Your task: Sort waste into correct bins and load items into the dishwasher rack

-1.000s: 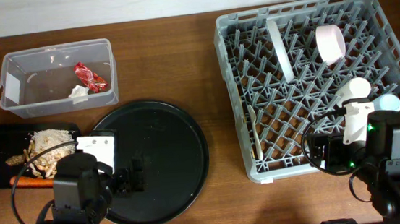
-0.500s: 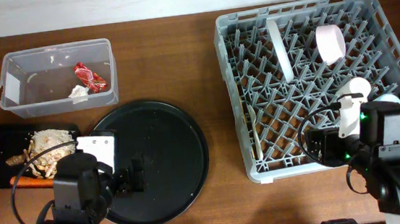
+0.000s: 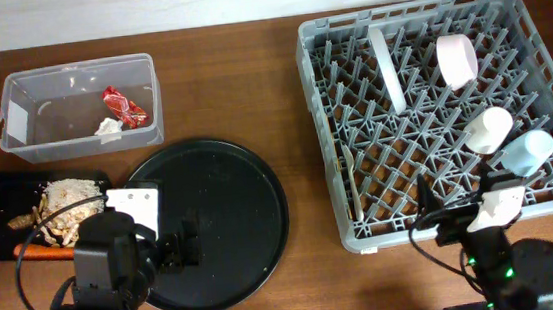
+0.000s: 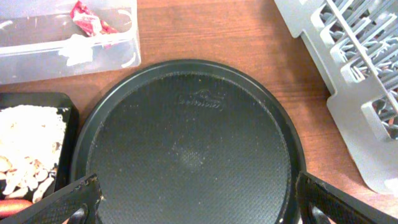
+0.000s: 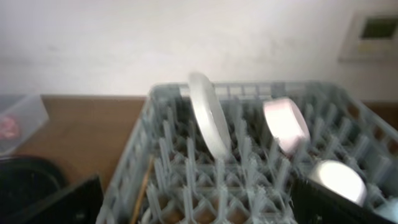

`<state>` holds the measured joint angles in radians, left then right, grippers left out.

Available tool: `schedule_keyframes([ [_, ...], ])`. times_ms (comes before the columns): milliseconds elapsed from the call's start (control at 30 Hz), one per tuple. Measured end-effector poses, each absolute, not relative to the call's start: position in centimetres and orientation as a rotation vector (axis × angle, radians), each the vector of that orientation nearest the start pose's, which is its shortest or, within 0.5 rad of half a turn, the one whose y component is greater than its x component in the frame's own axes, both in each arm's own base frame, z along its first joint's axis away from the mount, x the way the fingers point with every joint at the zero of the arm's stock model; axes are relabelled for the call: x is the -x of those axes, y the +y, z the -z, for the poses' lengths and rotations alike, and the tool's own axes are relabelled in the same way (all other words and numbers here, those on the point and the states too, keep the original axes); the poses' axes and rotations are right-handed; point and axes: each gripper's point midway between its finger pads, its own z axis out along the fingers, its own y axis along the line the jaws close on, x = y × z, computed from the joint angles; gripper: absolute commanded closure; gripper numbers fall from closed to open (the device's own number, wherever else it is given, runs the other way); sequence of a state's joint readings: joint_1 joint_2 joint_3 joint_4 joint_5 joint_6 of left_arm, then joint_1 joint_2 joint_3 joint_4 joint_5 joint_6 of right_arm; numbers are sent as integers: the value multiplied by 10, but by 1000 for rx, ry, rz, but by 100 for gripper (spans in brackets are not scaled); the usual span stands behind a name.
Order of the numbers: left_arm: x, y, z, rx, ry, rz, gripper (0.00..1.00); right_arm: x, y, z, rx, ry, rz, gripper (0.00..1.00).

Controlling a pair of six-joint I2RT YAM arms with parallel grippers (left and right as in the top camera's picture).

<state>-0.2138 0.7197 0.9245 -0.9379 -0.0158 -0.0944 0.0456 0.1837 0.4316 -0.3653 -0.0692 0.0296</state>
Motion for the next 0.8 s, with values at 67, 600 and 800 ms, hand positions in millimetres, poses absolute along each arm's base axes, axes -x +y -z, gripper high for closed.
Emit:
schedule_keyframes([
  [67, -227, -47, -232, -130, 2304, 140, 1, -227, 25, -250, 77, 1618, -125, 1],
  [600, -227, -47, -232, -130, 2304, 140, 1, -245, 22, -190, 97, 1518, -77, 1],
  [800, -227, -47, -231, -130, 2304, 140, 1, -245, 20, -159, 93, 1638, -71, 1],
])
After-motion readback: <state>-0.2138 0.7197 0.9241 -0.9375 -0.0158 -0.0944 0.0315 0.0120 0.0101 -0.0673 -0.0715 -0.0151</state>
